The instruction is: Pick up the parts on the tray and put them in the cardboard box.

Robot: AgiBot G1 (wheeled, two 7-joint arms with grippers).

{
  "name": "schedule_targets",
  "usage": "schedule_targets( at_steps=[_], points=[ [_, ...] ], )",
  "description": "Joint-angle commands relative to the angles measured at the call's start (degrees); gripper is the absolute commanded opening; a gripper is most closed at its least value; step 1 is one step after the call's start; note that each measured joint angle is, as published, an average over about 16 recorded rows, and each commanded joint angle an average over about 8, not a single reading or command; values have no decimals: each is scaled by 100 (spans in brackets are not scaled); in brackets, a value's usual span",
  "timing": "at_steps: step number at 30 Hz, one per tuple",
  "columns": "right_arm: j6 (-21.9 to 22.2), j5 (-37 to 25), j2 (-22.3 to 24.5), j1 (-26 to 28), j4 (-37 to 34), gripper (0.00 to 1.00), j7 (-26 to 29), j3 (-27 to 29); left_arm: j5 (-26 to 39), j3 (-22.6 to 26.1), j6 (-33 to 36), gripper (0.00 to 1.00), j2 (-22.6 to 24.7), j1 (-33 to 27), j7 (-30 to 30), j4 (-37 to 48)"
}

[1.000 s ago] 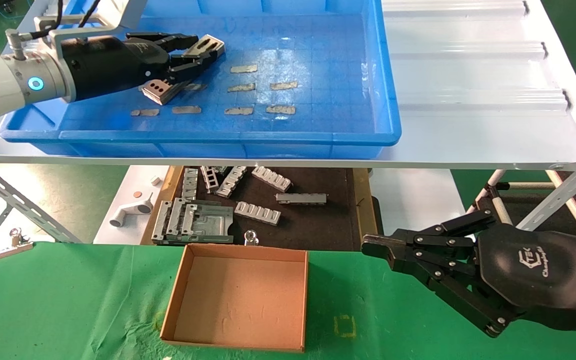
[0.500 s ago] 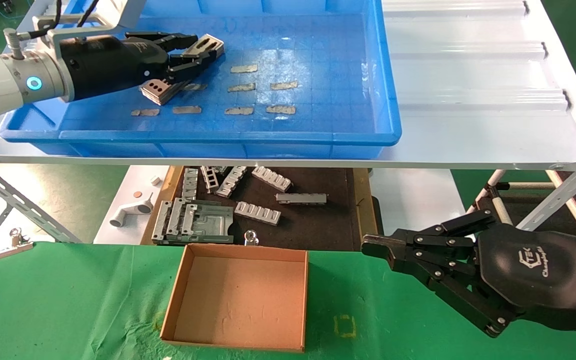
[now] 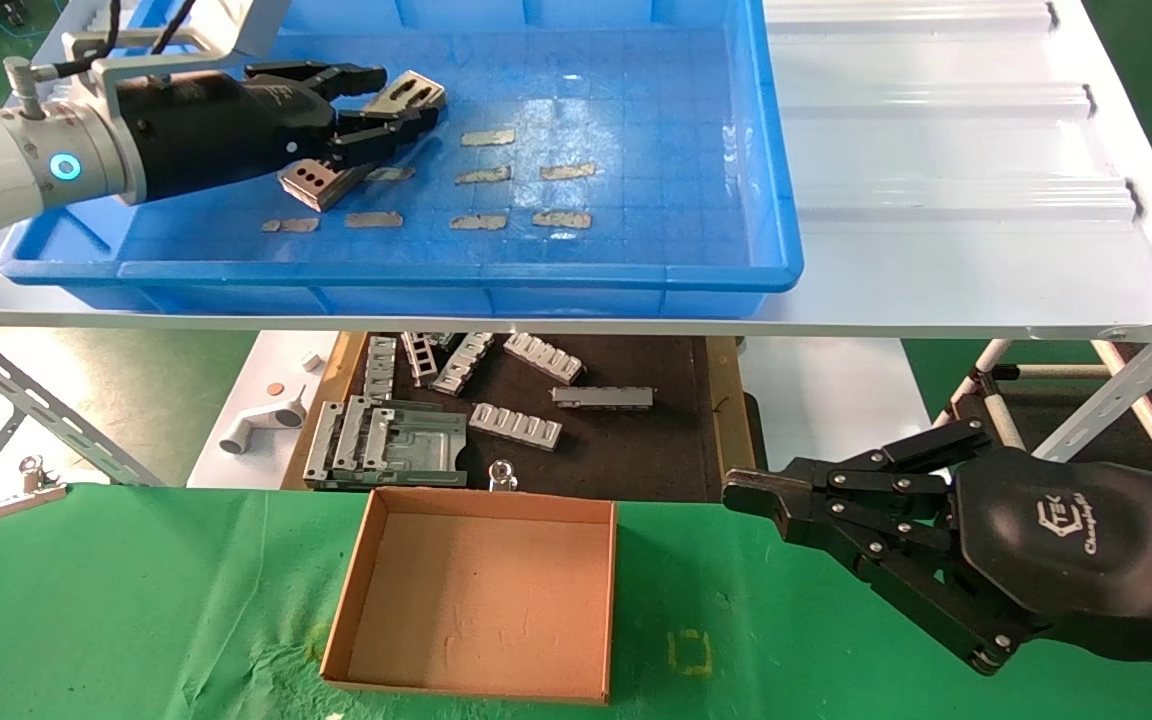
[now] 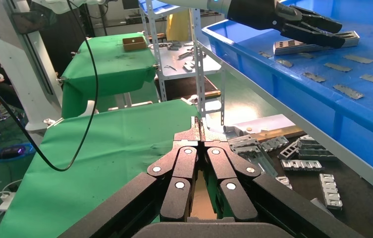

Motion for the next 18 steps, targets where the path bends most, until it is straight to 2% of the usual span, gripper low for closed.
schedule_targets(
  at_steps=[1,6,7,9,14,16,18],
  points=[
    [0,0,0,0,0,0,0,0,-5,-3,12,100,-8,-4,0,-3],
    [0,0,0,0,0,0,0,0,-29,-20,49,99,-41,-14,-13,0],
    [0,0,0,0,0,0,0,0,-33,-23,52,95,-46,-14,-16,2],
    [0,0,0,0,0,0,0,0,-39,-27,52,77,-52,-12,-23,8],
    [0,0,0,0,0,0,0,0,-43,-30,37,15,-60,-10,-60,31],
    [0,0,0,0,0,0,0,0,-41,-28,29,2,-62,-11,-78,39],
    [0,0,0,0,0,0,0,0,-35,-24,20,0,-62,-13,-93,44]
  ],
)
